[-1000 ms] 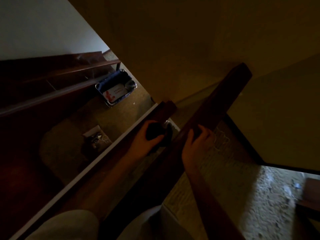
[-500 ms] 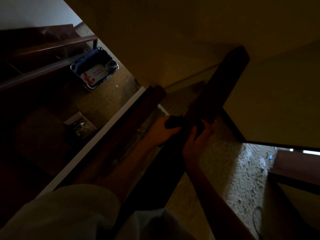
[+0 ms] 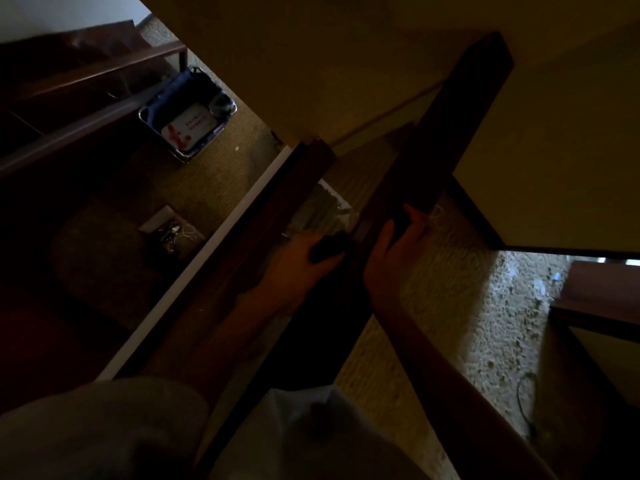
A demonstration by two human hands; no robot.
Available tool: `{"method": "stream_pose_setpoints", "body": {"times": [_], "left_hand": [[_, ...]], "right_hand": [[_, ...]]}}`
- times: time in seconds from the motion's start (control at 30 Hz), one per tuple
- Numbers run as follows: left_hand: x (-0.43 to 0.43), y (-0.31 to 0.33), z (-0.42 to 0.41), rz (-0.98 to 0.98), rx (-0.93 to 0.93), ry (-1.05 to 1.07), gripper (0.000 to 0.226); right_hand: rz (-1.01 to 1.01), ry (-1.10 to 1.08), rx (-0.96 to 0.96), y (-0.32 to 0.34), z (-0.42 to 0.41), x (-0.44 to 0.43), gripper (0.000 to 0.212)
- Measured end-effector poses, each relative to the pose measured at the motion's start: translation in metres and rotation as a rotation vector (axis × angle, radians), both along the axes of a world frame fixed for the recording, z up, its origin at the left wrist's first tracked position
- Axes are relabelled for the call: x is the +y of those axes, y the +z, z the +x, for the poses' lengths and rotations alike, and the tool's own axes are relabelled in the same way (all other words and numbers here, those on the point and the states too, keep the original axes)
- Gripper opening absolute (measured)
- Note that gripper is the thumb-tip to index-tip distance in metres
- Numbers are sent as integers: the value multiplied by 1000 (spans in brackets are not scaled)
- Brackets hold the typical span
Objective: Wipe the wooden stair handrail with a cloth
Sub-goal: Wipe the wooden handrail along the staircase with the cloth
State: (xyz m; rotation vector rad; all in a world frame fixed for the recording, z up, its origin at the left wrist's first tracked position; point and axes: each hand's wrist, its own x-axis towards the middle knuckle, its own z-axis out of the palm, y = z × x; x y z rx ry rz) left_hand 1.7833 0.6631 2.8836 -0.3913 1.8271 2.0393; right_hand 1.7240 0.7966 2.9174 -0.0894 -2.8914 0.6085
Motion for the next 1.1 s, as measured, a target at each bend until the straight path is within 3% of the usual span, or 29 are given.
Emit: {"method": "stream_pose_setpoints", "body": {"times": [0.13,0.23,0.33,0.43,0.7,0.83,0.97,1.1], "left_hand": [[6,6,-25,-64,47,23,21],[11,14,16,-135,93,108,7],[7,25,60,-243,258,116,39],[6,28,68,-280,339,37,45],[30,18,-57,-240,367,105,29],[15,20,5,-274,362,40,28],[-6,35,95,-370,423,-101,41],[-3,34,87,-420,377,-139,42]], "right_hand": [[58,13,27,5,1,1,36],[13,4,51,6,2,-1,35],[-15,12,48,4,1,-2,35],[-15,8,62,3,0,-2,35],[22,3,95,14,3,-6,30],[-14,-14,84,14,3,-6,29],[-42,-12,60,13,4,-7,31],[-29,-32,40,13,4,-7,31]]}}
